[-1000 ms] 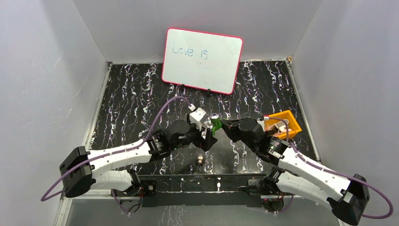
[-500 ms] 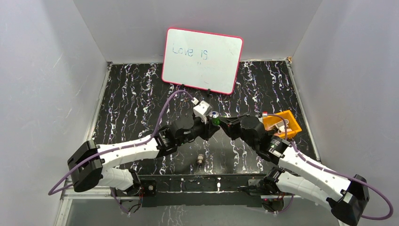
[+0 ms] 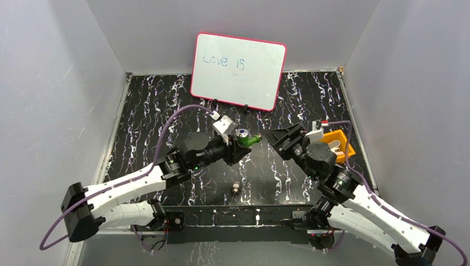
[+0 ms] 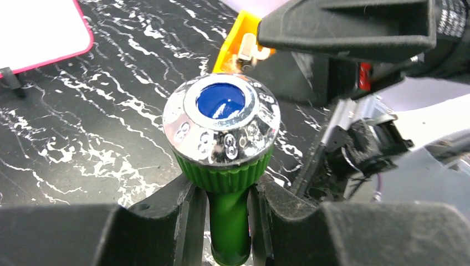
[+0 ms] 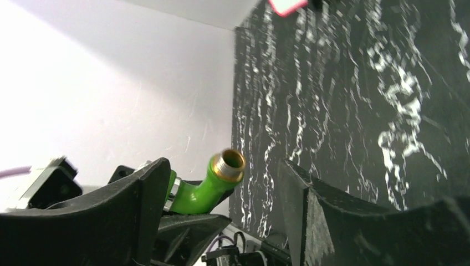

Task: Install the water faucets
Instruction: Screw the water faucet onto the adaptor.

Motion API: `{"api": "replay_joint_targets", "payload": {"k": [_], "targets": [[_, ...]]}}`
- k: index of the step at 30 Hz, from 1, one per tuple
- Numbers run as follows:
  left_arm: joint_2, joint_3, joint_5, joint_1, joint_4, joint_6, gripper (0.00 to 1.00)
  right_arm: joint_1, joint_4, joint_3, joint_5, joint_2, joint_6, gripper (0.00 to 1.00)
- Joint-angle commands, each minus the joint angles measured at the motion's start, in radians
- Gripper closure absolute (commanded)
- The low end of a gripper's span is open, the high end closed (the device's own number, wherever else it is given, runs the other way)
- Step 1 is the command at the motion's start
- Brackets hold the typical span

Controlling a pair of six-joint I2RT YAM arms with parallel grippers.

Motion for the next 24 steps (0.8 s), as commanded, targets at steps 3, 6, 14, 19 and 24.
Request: {"api": "replay_joint_targets", "payload": {"k": [3,6,14,19,24], "targets": [[-0.153,0.085,0.181,0.011,-0.17,0.014,1.0,0.002,0.331,-0.032,-0.127,-0.14,-0.596,0.21],[-0.188,0.131,0.275,0.014,-0.234,-0.005,1.0,0.002,0.37,0.025,-0.333,-0.143,-0.804,0.21],[-0.18,0.243,0.57,0.014,-0.361,-0.046,1.0,0.001,0.152,0.315,-0.953,0.041,-1.059,0.21],[-0.188,0.261,0.599,0.014,-0.399,-0.041,1.0,0.002,0.05,0.393,-1.088,0.115,-1.087,0.24],[-0.199,0.285,0.597,0.014,-0.42,-0.024,1.0,0.002,-0.089,0.432,-1.074,0.134,-1.161,0.27]]}}
